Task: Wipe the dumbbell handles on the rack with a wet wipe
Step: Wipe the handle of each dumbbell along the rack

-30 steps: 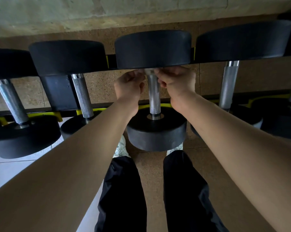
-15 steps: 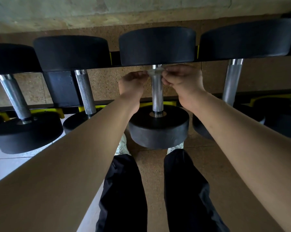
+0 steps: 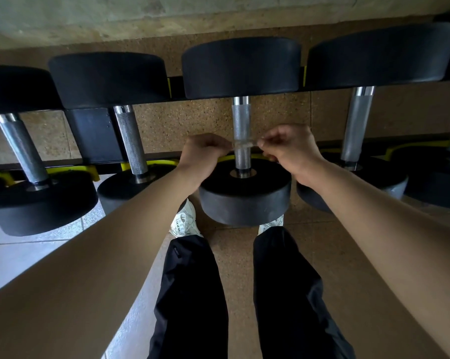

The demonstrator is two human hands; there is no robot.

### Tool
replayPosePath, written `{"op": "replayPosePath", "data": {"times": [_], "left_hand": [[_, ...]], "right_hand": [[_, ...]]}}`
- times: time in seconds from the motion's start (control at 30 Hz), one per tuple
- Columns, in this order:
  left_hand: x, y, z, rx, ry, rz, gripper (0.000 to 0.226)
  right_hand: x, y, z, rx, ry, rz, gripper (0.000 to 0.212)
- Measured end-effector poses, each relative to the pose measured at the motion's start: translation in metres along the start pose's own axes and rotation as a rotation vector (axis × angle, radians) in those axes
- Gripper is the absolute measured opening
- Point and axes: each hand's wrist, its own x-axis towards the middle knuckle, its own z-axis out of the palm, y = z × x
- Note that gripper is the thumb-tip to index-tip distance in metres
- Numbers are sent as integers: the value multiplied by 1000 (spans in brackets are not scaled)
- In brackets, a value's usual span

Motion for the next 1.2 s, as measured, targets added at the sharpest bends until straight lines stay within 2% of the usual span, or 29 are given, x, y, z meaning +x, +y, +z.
{"op": "replayPosePath", "data": {"times": [0.1,0.2,0.27,0.33,0.5,0.7,0.73,0.8,0.9,0.93,1.0,1.13,1.2], "left_hand": [[-2,-1,-4,134,-99,41,19],[2,-6,-11,309,-119,15,22],[5,-8,-10,436,-110,-27,4],[7,-7,-7,491,-102,-85,19],[4,-1,-4,571,-202,-37,23],[17,-9,-10,743,44,-224,54],[20,-11,-10,747,56,-233,58],[20,-8,-10,721,-21,-189,60],[7,-1,-7,516,-227,-81,15],[3,-1,-6,464,-252,-47,8],[1,-2,-3,477,-232,-19,11],[15,-16,-8,728,-56,-128,40],[16,-19,-10,641,-27,-116,32]], "right_hand": [[-3,12,-7,-149,-7,8,8],[-7,11,0,-283,-151,-14,7],[-8,7,5,-372,-226,-2,8],[-7,4,5,-396,-263,38,8],[5,6,-7,-479,-220,136,11],[-4,-6,20,-507,-271,55,17],[-5,-5,23,-513,-253,55,17],[-1,-1,18,-551,-213,87,19],[8,7,-1,-602,-167,162,16],[10,8,-6,-607,-165,170,14],[10,7,-7,-613,-180,153,12],[1,-3,12,-583,-254,80,10],[-3,-3,14,-589,-247,51,11]]}}
